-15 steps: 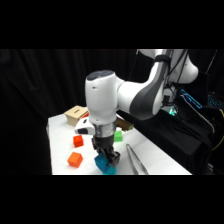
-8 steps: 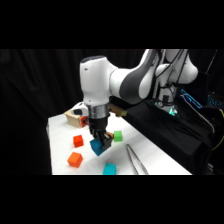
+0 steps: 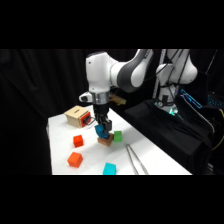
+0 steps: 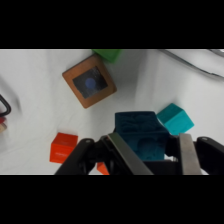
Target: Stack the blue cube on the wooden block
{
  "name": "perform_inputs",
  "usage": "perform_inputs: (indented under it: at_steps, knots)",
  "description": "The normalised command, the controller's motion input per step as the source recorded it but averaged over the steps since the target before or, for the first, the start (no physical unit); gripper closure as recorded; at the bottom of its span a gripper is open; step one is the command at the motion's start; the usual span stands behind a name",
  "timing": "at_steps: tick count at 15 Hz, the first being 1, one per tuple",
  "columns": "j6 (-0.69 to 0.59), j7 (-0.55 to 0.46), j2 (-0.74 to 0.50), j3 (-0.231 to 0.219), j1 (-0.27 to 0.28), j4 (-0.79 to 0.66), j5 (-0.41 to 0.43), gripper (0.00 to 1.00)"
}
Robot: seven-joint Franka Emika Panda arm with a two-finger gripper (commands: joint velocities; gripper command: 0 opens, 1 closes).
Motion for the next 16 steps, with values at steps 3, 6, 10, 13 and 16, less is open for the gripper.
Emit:
perform_inputs:
  at_steps: [3, 6, 10, 13, 16]
  knots:
    - [0.17, -0.13, -0.17, -0.079, -0.065, -0.3, 0.119, 0.75]
    - [0.23, -0.12, -0.04, -0.058, -0.066, -0.19, 0.128, 0.75]
    - [0.27, -0.14, 0.04, -0.009, -0.062, -0.1, 0.175, 0.75]
    - [0.25, -0.17, 0.04, 0.047, -0.065, -0.06, 0.239, 0.75]
    - [0.26, -0.16, 0.06, 0.059, -0.07, -0.05, 0.197, 0.75]
